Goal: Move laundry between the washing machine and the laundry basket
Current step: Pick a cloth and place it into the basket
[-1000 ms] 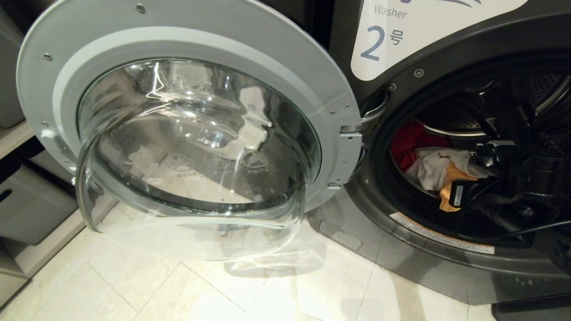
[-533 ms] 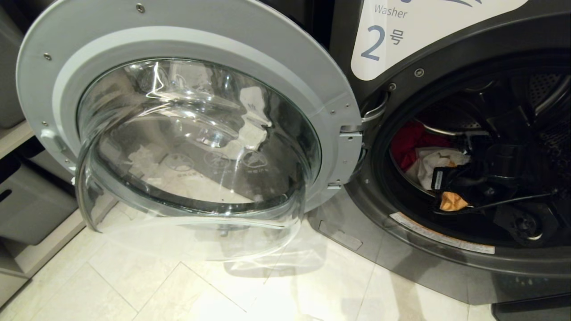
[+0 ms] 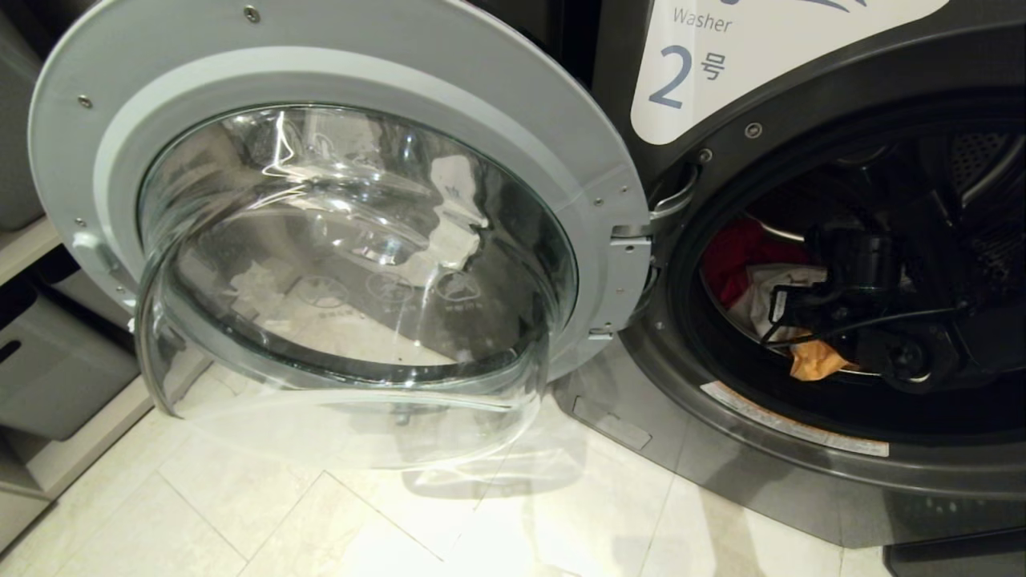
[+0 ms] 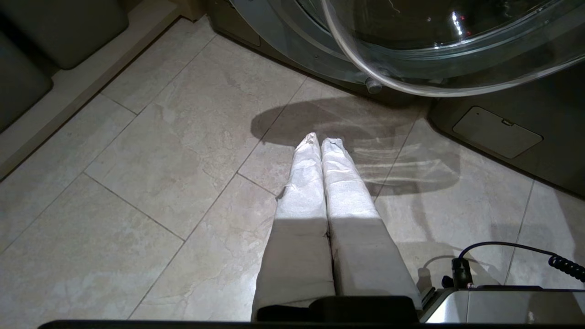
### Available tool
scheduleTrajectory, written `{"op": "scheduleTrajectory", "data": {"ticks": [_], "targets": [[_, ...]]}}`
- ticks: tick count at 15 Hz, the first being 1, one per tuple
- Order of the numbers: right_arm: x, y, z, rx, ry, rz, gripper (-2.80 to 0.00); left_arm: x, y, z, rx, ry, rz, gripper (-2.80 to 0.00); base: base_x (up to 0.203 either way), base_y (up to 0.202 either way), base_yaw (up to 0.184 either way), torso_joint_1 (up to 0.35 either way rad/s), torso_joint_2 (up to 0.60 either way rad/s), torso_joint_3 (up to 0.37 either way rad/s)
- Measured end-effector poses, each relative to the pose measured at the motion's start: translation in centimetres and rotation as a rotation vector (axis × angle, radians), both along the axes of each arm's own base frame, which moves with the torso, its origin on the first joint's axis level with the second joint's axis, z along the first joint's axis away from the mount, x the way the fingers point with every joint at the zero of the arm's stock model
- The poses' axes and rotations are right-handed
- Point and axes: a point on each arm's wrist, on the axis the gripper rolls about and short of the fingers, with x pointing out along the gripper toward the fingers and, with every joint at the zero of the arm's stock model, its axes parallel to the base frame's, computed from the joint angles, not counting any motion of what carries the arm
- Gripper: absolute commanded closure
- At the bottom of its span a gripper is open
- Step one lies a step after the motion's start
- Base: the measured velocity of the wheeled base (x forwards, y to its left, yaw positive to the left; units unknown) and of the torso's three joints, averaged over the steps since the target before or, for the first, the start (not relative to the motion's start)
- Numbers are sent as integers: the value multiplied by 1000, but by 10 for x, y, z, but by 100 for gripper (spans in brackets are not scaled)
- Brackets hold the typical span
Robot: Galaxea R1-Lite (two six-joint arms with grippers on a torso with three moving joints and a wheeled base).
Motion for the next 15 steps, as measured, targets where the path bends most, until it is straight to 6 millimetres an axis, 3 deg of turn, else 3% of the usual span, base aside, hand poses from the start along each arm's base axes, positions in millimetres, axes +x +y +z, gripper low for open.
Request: {"op": "scheduleTrajectory", "data": {"ticks": [3, 7, 15], "targets": [[-1, -1, -4, 99, 94, -77, -280, 0, 0, 0, 0, 0, 0, 0, 0, 0, 0, 0, 0, 0], [3, -2, 2, 105, 86, -150, -280, 0, 0, 0, 0, 0, 0, 0, 0, 0, 0, 0, 0, 0], [35, -1, -7, 276, 78, -291, -280, 0, 0, 0, 0, 0, 0, 0, 0, 0, 0, 0, 0, 0]]}}
